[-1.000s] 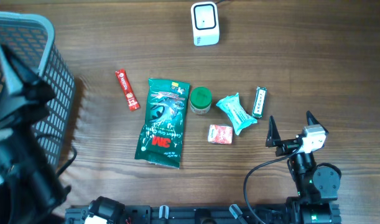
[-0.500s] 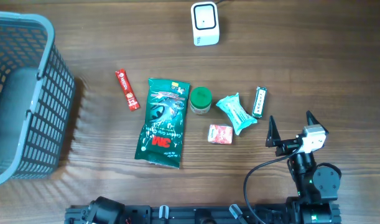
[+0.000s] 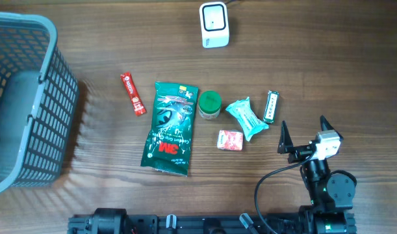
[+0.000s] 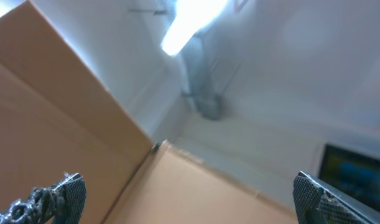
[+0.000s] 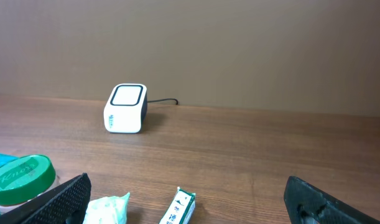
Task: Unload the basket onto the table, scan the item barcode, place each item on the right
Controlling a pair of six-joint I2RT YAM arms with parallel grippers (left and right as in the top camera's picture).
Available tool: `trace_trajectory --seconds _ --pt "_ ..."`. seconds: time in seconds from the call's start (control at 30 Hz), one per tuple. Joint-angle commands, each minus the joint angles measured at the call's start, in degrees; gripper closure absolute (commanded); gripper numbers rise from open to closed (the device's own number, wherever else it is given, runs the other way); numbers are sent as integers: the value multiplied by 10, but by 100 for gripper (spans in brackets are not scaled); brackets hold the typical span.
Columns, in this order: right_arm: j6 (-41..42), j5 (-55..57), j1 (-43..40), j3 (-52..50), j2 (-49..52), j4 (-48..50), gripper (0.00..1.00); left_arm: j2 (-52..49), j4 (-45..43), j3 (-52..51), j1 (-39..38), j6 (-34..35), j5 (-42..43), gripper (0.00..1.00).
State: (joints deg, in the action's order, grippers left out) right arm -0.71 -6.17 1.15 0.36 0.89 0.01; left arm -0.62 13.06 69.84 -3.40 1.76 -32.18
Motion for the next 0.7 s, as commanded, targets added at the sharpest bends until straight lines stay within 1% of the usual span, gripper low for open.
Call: trace_trajectory --seconds 0.0,0.07,0.1,0.13,0.2,0.23,0.3,0.33,0.37,0.4,0.43,0.47,0.53,0.6,0.63,0.67 --pt "7 4 -2 -1 -3 3 0 3 3 6 -7 25 41 0" --pt "7 4 -2 -1 -3 3 0 3 31 6 -12 42 41 0" --pt "7 4 -2 -1 -3 3 0 3 45 4 -15 84 42 0" --pt "7 4 -2 -1 -3 3 0 3 43 -2 -16 145 44 0" --pt "7 4 -2 -1 -3 3 0 3 32 -10 -16 276 45 0" --pt "7 4 -2 -1 -3 3 1 2 14 -14 -16 326 45 0" --pt "7 4 -2 -1 -3 3 0 2 4 -16 -16 367 45 0" --pt "7 4 -2 -1 -3 3 0 2 9 -16 -16 366 44 0" --pt "8 4 -2 -1 -3 3 0 2 41 -16 -16 358 38 0" --pt "7 4 -2 -1 -3 3 0 2 95 -16 -16 364 40 0" --pt "7 4 -2 -1 -3 3 0 2 168 -16 -16 390 48 0" --pt "7 4 -2 -1 -3 3 0 2 228 -16 -16 395 51 0" --pt "7 4 -2 -1 -3 3 0 2 286 -35 -16 392 53 0" --pt "7 4 -2 -1 -3 3 0 2 296 -75 -16 392 70 0" --pt "7 4 -2 -1 -3 3 0 2 286 -110 -16 389 71 0" --pt "7 4 -2 -1 -3 3 0 2 260 -156 -16 372 71 0"
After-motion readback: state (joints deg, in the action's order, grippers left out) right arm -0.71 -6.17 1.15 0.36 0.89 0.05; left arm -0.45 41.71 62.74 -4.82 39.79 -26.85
